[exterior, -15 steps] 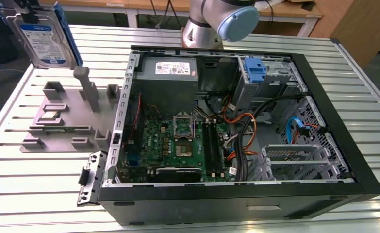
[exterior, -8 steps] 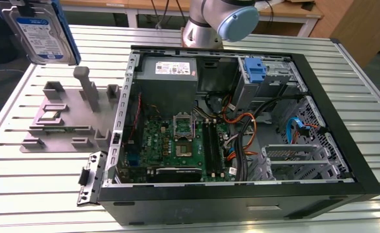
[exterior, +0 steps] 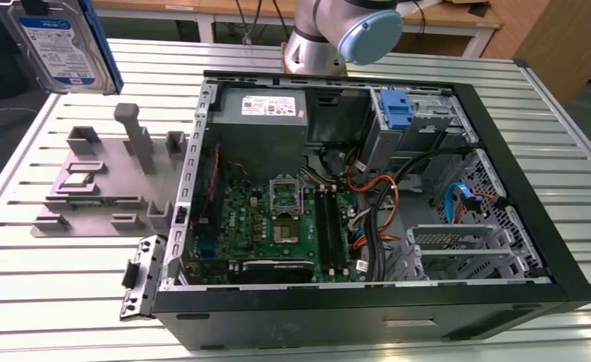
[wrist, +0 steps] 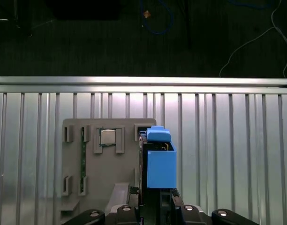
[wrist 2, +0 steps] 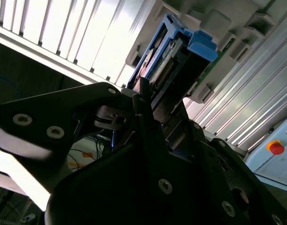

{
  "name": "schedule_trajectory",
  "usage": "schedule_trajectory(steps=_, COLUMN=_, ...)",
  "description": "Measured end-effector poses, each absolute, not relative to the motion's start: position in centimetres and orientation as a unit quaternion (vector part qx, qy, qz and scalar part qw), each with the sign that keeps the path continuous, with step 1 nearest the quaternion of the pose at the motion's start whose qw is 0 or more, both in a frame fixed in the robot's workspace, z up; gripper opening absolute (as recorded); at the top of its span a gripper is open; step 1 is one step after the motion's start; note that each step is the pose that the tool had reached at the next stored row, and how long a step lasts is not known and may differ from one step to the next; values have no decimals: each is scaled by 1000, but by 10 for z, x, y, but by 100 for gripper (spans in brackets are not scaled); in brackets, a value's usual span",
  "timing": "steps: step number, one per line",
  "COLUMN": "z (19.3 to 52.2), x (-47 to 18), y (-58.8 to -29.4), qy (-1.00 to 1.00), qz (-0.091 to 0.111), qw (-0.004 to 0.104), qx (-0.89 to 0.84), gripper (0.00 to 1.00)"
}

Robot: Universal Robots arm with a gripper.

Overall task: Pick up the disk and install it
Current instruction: 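Pick up the disk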

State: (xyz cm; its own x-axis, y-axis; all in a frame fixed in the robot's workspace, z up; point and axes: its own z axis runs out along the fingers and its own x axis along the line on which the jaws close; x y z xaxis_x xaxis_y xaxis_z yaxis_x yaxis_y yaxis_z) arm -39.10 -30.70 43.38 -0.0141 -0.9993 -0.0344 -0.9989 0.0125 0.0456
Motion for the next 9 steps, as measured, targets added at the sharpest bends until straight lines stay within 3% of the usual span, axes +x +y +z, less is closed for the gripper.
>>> schedule_trajectory(steps=9, z=445, x=-391, y=-307, qy=-712, qz=-28, qw=4, qx=702, gripper=35)
